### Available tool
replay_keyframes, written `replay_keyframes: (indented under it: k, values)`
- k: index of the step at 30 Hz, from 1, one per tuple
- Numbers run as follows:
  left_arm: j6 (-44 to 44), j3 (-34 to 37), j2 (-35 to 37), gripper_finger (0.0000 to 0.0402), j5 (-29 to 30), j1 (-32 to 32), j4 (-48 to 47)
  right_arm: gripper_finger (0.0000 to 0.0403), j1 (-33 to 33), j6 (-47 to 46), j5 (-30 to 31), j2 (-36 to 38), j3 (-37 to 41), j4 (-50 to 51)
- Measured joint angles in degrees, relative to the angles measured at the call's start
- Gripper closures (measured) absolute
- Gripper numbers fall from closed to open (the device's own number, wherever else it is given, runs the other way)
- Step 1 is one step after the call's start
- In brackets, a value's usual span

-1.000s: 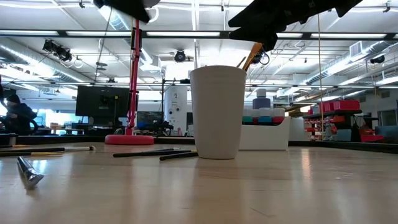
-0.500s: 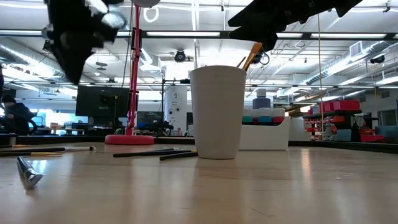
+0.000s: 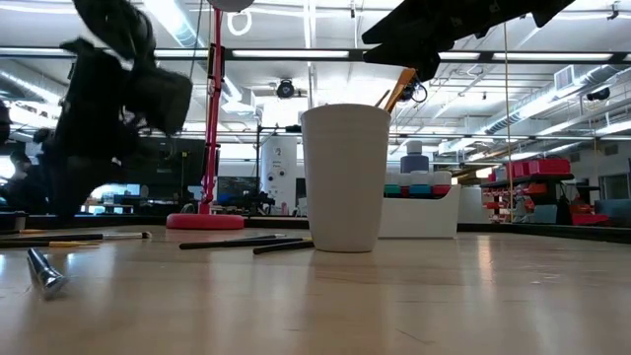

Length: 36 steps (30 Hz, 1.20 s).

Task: Pick & Place Paint Supplies
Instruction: Put the gold paint brush into the white cup

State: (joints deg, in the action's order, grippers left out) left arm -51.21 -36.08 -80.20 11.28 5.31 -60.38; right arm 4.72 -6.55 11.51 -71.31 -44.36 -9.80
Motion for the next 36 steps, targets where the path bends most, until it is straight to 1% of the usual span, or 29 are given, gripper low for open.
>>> replay_keyframes:
  k: [3, 6, 10, 15, 19, 25, 28, 30, 32, 33, 35, 36]
  values:
    - [0.2, 3.79, 0.0, 0.0237, 0.06, 3.78, 2.78, 0.0208, 0.0, 0.01, 0.0, 0.0, 0.0, -0.02]
    - [-0.8, 5.71, 0.23, 0.0237, -0.2, 6.73, 3.36, 0.0208, 0.0, 0.03, 0.0, 0.0, 0.0, -0.06]
    - [0.36, 5.64, 0.13, 0.0237, -0.77, 8.12, 3.89, 0.0208, 0.0, 0.03, 0.0, 0.0, 0.0, -0.68]
    - [0.48, 6.05, 0.22, 0.024, -3.0, 8.91, 4.37, 0.0208, 0.0, 0.02, 0.0, 0.0, 0.0, -0.51]
    - [-0.25, 6.9, 0.43, 0.0265, -6.22, 9.55, 5.37, 0.0208, -0.01, -0.56, -0.11, 0.0, 0.0, -0.39]
    - [2.41, 7.22, 0.33, 0.031, -11.72, 10.83, 6.01, 0.0208, 0.01, -0.71, -0.55, 0.0, 0.0, 0.1]
    - [2.6, 7.29, 0.22, 0.033, -13.23, 11.18, 6.13, 0.0208, 0.0, -0.71, -0.56, 0.0, 0.0, 0.43]
    - [3.92, 7.05, 0.09, 0.0345, -12.96, 11.14, 6.06, 0.0208, 0.0, -0.71, -0.57, 0.0, 0.0, 0.5]
    - [3.51, 5.22, -0.27, 0.0364, -10.97, 11.03, 4.04, 0.0208, 0.0, -0.71, -0.54, 0.0, 0.0, 0.48]
    - [3.2, 3.83, -0.5, 0.0373, -9.55, 11.01, 1.77, 0.0208, 0.0, -0.69, -0.52, 0.0, 0.0, 0.48]
    - [2.79, 0.27, -0.28, 0.0391, -5.64, 10.93, -5.91, 0.0208, 0.01, -0.69, -0.52, 0.0, 0.0, 0.46]
    - [3.03, -1.47, -0.19, 0.0394, -3.72, 11.0, -8.17, 0.0208, 0.01, -0.51, -0.52, 0.0, 0.0, 0.44]
